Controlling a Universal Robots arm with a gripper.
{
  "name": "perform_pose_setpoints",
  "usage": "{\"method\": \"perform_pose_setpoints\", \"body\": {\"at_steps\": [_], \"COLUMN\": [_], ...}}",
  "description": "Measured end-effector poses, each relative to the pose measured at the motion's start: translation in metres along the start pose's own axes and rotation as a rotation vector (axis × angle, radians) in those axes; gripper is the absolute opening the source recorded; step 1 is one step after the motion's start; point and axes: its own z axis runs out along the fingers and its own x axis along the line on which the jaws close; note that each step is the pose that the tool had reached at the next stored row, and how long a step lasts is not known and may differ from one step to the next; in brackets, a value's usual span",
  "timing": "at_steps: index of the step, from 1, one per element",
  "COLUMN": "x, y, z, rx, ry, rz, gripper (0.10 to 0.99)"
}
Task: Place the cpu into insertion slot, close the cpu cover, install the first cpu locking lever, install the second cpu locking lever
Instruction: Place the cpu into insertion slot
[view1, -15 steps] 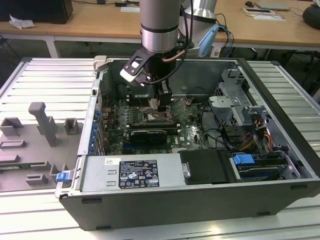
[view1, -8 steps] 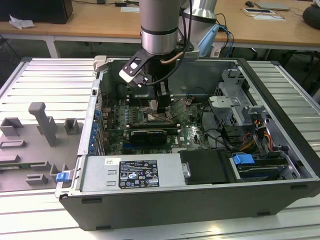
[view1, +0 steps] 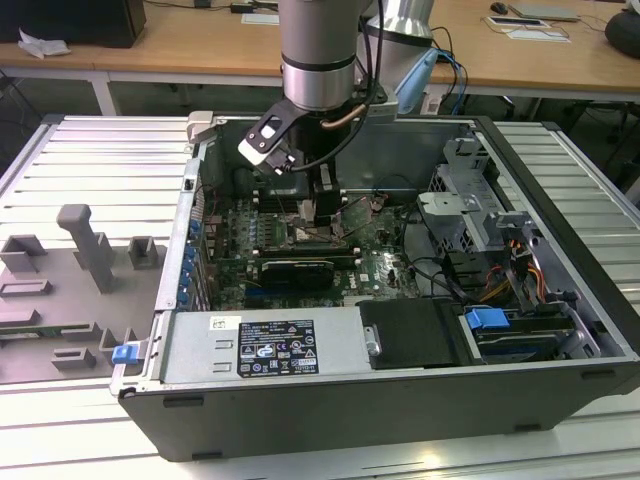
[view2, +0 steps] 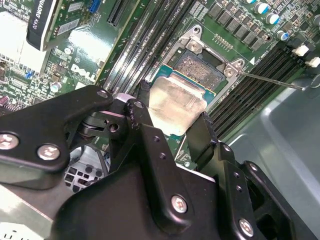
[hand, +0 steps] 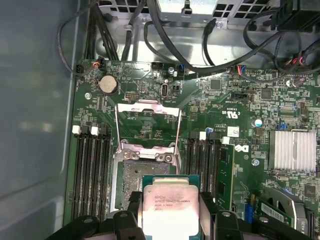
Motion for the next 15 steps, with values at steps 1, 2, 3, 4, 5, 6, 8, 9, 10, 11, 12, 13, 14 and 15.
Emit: {"method": "perform_pose_setpoints", "body": {"at_steps": [1,2,3,4,5,6,8,9,10,11,12,13,14,15], "x": [0.0000,0.0000,0.0000,0.0000,0.0000,0.0000,-0.0001,-0.0001,-0.0001,-0.0001,-0.0001,0.0000,-0.0001,-0.0001], "y": [0.0000,0.0000,-0.0001,-0.0001,-0.0001,-0.0001,-0.0002,-0.0002,-0.0003,-0.0003,-0.0003,-0.0003,-0.0003,-0.0003], "z": [0.0004,0.0006,0.0008,0.0011,0.0014,0.0019,0.0030,0.0033,0.0037,0.0040,0.0044,0.0046,0.0047,0.0047], "rx": [0.000,0.000,0.000,0.000,0.000,0.000,0.000,0.000,0.000,0.000,0.000,0.000,0.000,0.000], "ry": [0.0000,0.0001,0.0000,0.0000,0.0000,-0.0001,-0.0002,-0.0001,-0.0001,-0.0003,-0.0002,-0.0003,-0.0005,-0.0006], "rz": [0.000,0.001,0.001,0.001,0.001,0.002,0.003,0.003,0.003,0.004,0.004,0.005,0.006,0.007], "gripper": [0.537,0.537,0.537,0.537,0.537,0.537,0.537,0.537,0.537,0.537,0.537,0.537,0.537,0.537]}}
